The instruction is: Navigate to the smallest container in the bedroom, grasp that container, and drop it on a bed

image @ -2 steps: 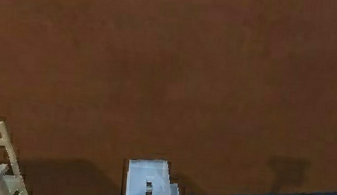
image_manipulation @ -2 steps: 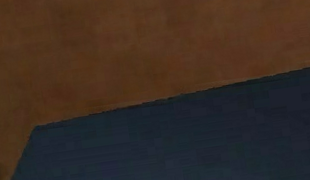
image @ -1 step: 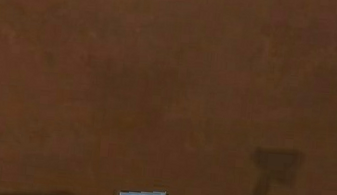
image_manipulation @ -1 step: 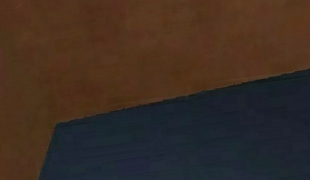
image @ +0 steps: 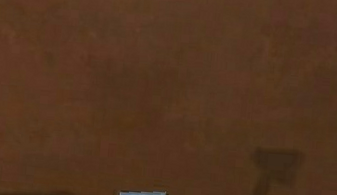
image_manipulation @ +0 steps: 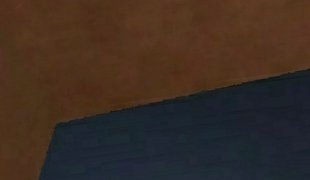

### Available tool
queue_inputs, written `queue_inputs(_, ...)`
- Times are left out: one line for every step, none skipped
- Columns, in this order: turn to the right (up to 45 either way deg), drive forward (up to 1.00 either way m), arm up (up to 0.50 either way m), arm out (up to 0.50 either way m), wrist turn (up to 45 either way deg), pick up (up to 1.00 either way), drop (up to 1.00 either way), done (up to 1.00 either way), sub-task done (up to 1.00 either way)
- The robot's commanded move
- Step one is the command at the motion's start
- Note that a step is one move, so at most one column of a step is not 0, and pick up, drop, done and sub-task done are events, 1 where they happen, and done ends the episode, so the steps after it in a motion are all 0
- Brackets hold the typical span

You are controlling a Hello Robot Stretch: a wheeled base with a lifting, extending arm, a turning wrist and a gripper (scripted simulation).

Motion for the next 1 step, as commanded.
queue_inputs(-6.0, 0.00, 0.00, 0.00, 0.0, 0.00, 0.00, 0.00, 0.00)
